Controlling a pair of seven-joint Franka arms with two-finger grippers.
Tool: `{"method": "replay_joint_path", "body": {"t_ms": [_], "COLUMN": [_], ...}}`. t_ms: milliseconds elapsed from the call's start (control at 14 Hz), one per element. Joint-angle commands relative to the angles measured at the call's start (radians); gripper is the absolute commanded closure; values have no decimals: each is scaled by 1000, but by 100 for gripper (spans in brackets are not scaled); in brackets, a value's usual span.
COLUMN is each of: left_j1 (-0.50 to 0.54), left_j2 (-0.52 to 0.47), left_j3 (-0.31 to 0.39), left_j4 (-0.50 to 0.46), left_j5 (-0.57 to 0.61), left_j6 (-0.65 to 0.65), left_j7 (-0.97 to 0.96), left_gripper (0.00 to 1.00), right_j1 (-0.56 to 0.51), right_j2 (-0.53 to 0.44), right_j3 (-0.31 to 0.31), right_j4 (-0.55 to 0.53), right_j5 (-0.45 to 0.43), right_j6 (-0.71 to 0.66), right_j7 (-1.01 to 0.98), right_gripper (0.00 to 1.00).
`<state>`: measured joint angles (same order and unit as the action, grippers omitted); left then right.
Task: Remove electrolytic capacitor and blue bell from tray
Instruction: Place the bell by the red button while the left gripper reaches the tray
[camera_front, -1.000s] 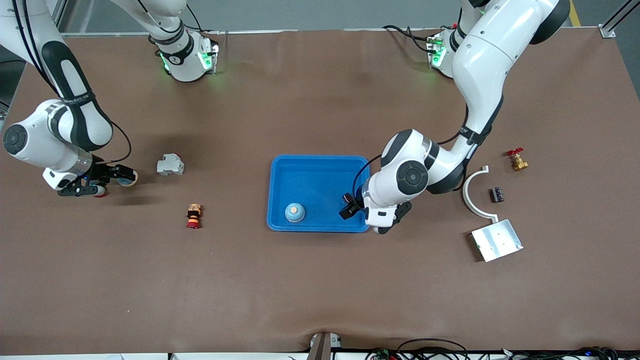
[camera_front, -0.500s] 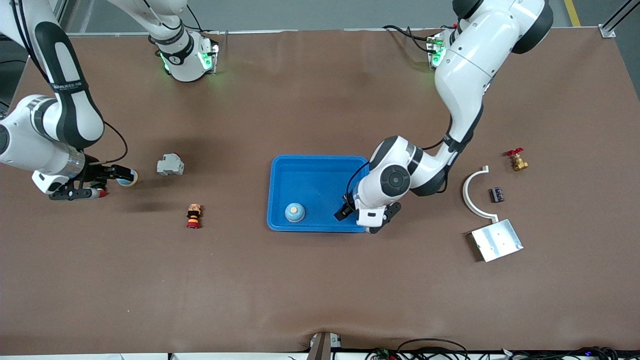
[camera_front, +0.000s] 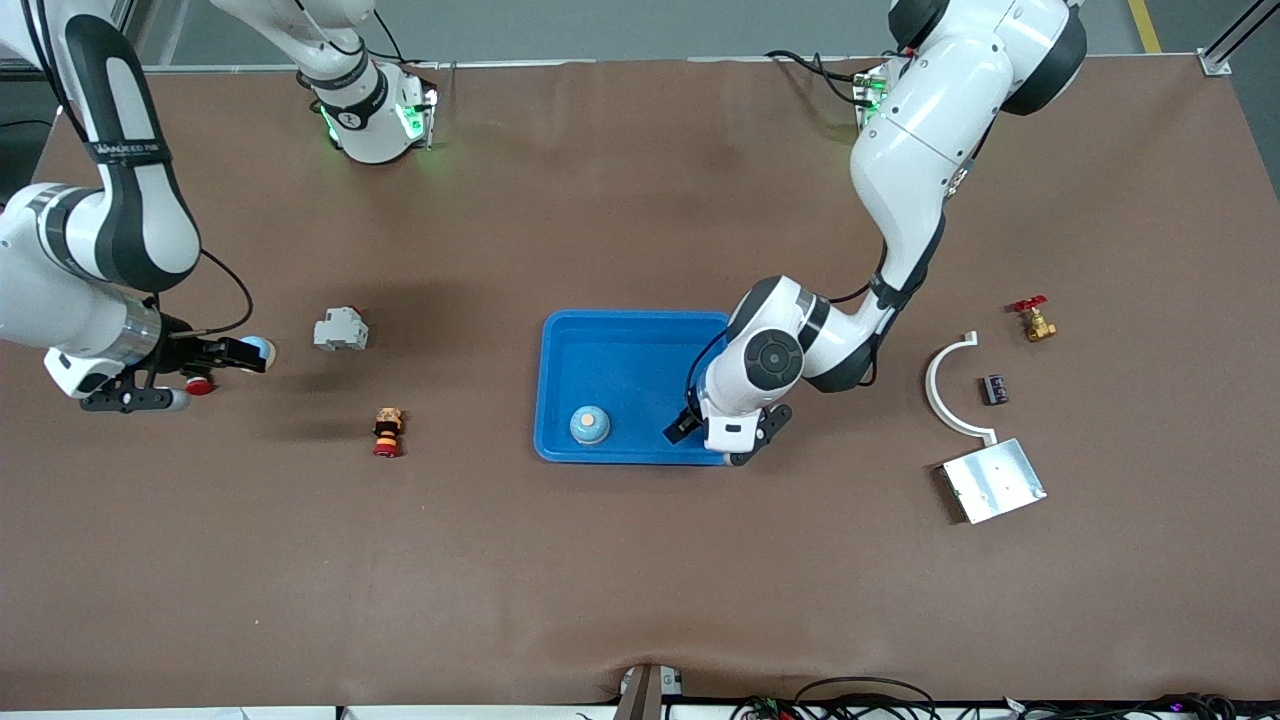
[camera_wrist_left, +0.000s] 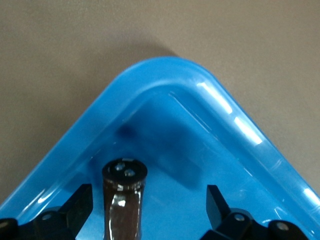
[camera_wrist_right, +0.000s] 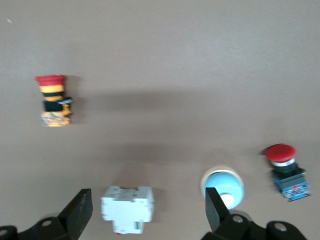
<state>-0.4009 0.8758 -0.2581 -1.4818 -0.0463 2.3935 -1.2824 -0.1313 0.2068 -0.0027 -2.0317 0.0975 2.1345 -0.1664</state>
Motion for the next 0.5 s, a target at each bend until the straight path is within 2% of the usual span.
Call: {"method": "replay_joint_path", "body": {"t_ms": [0, 71, 143, 214, 286, 429], "left_j1": [-9, -9, -9, -7, -7, -10], "left_j2": [15, 15, 14, 11, 8, -1], "left_j3": [17, 19, 19, 19, 19, 19], "left_j4": [23, 23, 23, 23, 23, 23], "left_j5": [-1, -3, -6, -7, -9, -7], "left_j6": [12, 12, 12, 12, 12, 12], "left_j7": [-12, -14, -14, -14, -14, -18], "left_gripper": [0, 0, 19, 44, 63, 80], "right_j1": [105, 146, 194, 237, 284, 353], "right_j2": [-21, -20, -17, -12, -9, -3], "right_j3": [-5, -5, -5, -6, -6, -6], "right_j4": [45, 59, 71, 88, 105, 137], "right_j5": [8, 5, 4, -1, -2, -2], "right_j6": [-59, -65, -65, -65, -65, -67], "right_j7": [175, 248, 327, 411, 492, 627], "right_gripper": [0, 0, 0, 0, 0, 0]}}
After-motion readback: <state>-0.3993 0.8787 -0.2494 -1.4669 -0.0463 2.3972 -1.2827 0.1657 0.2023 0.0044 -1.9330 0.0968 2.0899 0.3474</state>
